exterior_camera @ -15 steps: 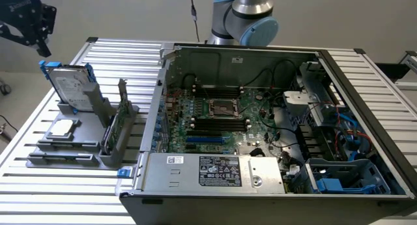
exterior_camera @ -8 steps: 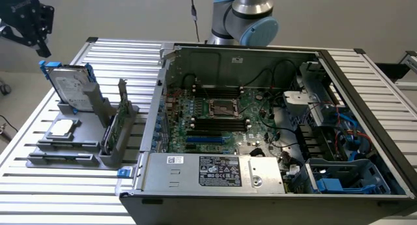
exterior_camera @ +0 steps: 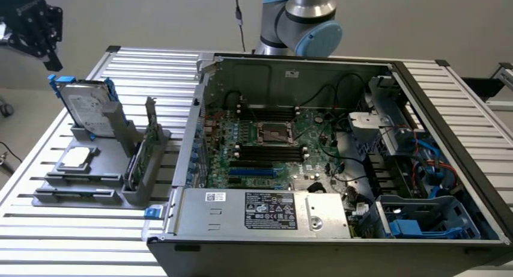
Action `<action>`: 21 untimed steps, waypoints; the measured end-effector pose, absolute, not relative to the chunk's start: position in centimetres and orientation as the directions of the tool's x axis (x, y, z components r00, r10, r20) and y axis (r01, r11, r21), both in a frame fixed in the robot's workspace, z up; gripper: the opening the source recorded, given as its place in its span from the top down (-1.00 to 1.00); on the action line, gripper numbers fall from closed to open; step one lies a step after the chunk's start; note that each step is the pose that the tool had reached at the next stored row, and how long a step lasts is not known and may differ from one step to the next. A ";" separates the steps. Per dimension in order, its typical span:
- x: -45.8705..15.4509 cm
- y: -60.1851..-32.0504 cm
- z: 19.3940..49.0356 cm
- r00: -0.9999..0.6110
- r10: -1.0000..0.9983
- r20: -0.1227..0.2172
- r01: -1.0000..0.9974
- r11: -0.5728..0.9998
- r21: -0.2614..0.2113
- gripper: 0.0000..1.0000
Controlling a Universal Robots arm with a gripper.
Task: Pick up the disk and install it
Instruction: 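Pick up the disk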
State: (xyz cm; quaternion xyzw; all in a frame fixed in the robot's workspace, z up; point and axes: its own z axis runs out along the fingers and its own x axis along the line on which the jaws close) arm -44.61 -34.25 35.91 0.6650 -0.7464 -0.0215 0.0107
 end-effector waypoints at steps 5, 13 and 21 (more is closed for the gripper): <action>-44.6 -34.2 35.8 -0.026 -1.000 -0.013 -0.999 0.026 0.041 0.79; -44.6 -33.0 35.7 0.016 -1.000 -0.013 -1.000 -0.016 0.001 0.79; -44.8 -32.7 35.7 0.019 -1.000 -0.009 -1.000 -0.019 0.002 0.65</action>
